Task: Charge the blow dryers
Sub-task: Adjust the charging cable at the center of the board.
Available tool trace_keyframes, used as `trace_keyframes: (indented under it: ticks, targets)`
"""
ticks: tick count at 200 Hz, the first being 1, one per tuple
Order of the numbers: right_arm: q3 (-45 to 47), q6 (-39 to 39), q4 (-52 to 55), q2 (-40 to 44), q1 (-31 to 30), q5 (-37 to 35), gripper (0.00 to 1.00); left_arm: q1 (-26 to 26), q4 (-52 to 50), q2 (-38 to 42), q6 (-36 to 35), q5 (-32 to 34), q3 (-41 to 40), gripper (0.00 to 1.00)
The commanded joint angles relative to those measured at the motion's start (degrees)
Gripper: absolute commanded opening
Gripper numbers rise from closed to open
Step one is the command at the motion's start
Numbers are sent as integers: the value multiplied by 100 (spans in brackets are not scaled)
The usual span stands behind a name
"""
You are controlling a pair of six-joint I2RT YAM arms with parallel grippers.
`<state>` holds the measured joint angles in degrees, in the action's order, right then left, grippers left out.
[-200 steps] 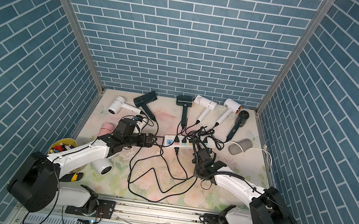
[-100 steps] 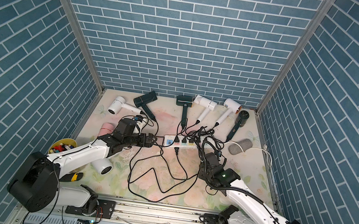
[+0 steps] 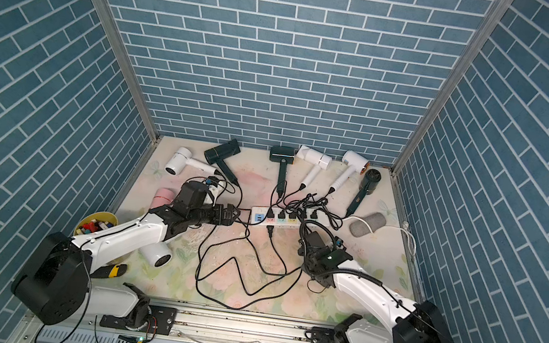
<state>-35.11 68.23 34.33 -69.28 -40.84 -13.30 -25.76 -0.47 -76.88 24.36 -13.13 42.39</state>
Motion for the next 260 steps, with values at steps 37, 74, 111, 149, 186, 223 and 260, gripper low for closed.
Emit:
trace_keyframes:
  ticks: [37, 74, 111, 149, 186, 223, 260]
  targets:
    - [-711, 590, 65, -926, -241, -164, 45, -14, -5, -1, -108, -6, 147, 99]
    - [-848, 811, 222, -1252, -377, -235, 41, -17, -15, 7, -116, -8, 157, 100]
    - [-838, 944, 311, -1324, -400, -403, 36, -13, -6, 2, -116, -23, 160, 100]
    - [-719, 1030, 269, -1273, -397, -511, 28, -17, -6, 15, -116, -23, 151, 99]
    - [-603, 1088, 132, -1405, -394, -505, 23, -10, 3, -5, -117, -23, 147, 99]
    - [-611, 1081, -60, -1653, -390, -416, 29, -13, 12, -20, -123, -23, 142, 99]
    - [-589, 1085, -124, -1789, -381, -388, 30, -9, 33, -44, -116, -30, 145, 99]
